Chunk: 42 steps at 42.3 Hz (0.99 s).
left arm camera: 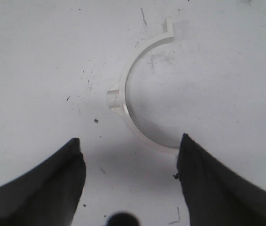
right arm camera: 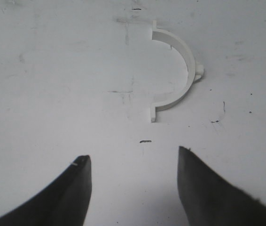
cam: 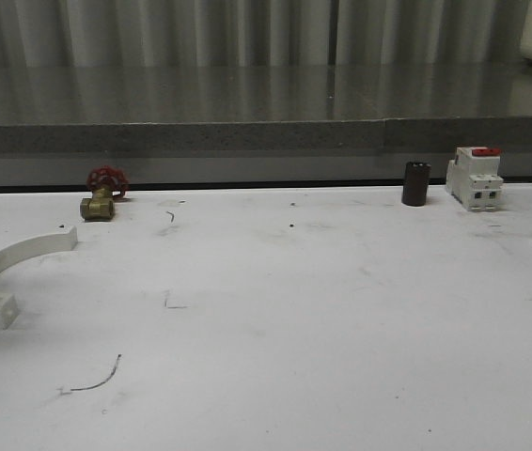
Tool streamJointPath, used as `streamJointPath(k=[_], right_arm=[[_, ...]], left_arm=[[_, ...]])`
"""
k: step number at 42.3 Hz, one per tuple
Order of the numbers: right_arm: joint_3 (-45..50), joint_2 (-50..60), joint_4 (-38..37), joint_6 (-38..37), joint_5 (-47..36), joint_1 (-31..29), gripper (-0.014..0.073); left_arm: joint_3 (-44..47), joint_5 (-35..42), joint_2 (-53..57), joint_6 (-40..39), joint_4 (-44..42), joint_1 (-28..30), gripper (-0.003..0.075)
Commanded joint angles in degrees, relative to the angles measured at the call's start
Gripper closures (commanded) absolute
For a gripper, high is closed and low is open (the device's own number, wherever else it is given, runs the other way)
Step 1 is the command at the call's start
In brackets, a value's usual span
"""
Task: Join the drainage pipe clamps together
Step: 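Lower the left gripper and grasp the half-ring clamp's end tab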
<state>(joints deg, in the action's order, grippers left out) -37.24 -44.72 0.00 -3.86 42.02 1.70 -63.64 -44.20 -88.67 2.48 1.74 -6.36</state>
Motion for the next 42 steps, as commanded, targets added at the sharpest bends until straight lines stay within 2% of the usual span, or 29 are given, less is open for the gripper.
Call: streamJointPath(k=[1,16,32,42], right_arm=[[-1.6,0.0,-0.9,0.1,-2.9,-0.3,0.0154],[-1.6,0.0,-0.9,0.1,-2.9,-0.3,0.0154],[-1.6,0.0,-0.9,0.1,-2.9,-0.3,0.0154],[-1.6,0.0,-0.9,0.1,-2.9,-0.3,0.0154]], left_arm=[[-4.0,1.4,-2.7,-0.1,0.2,-0.3,0.03],[-6.9,4.1,-13.5,-0.1,0.1,-0.3,0.03],[-6.9,8.2,-17.8,-0.1,0.1,-0.3,0.0302],[-6.9,8.3,-18.9,-0.1,0.1,-0.3,0.0411]])
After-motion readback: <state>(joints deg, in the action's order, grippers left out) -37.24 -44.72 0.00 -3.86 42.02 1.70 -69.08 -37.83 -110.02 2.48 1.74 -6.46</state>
